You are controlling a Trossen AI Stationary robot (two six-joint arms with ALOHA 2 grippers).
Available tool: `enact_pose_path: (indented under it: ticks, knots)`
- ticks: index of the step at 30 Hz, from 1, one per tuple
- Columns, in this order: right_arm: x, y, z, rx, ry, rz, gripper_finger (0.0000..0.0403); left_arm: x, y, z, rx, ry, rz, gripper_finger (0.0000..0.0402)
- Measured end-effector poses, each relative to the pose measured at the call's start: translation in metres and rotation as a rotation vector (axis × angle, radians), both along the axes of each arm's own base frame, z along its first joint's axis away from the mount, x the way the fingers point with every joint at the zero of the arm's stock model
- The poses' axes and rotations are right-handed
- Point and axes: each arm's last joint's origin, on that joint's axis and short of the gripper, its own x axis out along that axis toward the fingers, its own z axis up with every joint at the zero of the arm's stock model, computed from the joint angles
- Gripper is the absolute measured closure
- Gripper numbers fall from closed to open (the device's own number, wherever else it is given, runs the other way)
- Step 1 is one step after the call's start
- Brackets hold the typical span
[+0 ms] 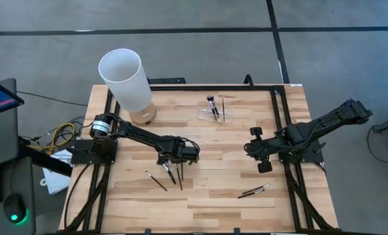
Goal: Put items in baskets/containers
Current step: Put the black eyeshadow brush into the transparent organizer
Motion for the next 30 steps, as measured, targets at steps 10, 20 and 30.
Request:
enact_pose_path:
  ticks: [10, 20, 30]
  knots:
    - [0.0, 0.0, 0.0, 0.0, 0.0, 0.0, 0.0327, -0.003, 0.002, 0.023, 0.061, -0.079, -0.021, 0.0389]
    - [0.0, 0.0, 0.0, -0.001, 0.001, 0.0, 0.0327, -0.004, 0.0, 0.085, 0.457, -0.361, -0.139, 0.0393]
    - [0.011, -0.006, 0.0, 0.0, -0.132, -0.035, 0.0327, 0.014, -0.001, 0.097, 0.777, -0.423, -0.304, 0.0393]
